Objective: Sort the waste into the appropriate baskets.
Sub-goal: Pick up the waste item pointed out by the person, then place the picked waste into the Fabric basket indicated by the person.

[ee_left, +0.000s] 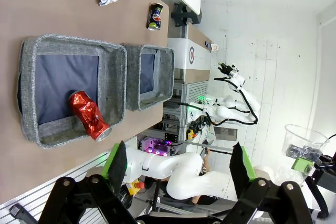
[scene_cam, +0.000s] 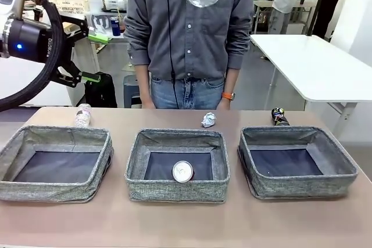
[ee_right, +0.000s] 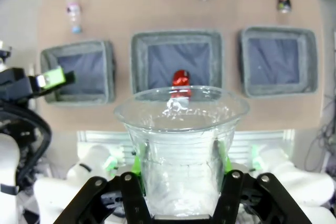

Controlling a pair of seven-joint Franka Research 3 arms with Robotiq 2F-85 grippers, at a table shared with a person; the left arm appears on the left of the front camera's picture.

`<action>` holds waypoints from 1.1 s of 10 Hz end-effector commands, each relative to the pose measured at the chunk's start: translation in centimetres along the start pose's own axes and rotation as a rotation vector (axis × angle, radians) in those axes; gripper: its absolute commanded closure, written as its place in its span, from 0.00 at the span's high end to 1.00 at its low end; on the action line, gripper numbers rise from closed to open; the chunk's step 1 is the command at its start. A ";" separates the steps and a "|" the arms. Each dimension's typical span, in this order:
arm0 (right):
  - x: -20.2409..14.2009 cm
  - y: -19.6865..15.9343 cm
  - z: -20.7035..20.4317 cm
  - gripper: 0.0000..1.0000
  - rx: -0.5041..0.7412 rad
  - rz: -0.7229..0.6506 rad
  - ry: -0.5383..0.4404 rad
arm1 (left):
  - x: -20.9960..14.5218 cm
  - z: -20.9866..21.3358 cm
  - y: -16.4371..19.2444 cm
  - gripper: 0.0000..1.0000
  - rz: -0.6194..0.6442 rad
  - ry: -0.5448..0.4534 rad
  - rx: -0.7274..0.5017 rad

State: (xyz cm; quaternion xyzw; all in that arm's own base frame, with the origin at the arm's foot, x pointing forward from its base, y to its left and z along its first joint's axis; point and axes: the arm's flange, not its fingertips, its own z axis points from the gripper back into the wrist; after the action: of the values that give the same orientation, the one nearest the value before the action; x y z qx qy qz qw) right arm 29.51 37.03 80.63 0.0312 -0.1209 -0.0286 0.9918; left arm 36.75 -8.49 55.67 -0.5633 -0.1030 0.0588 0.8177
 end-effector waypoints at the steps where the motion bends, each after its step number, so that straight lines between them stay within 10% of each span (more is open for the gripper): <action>1: -0.7 -0.3 0.0 0.58 -0.002 0.000 0.008 | 0.0 0.1 0.1 1.00 -0.019 0.003 -0.005; 11: -0.3 0.0 0.0 0.58 -0.001 0.002 0.002 | 0.0 0.1 0.1 1.00 -0.019 0.003 -0.005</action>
State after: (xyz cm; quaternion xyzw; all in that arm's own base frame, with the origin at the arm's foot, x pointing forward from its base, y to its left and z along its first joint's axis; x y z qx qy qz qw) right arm 29.25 37.15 80.11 0.0263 -0.1185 -0.0306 0.9921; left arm 36.74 -8.49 55.69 -0.5633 -0.1033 0.0586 0.8177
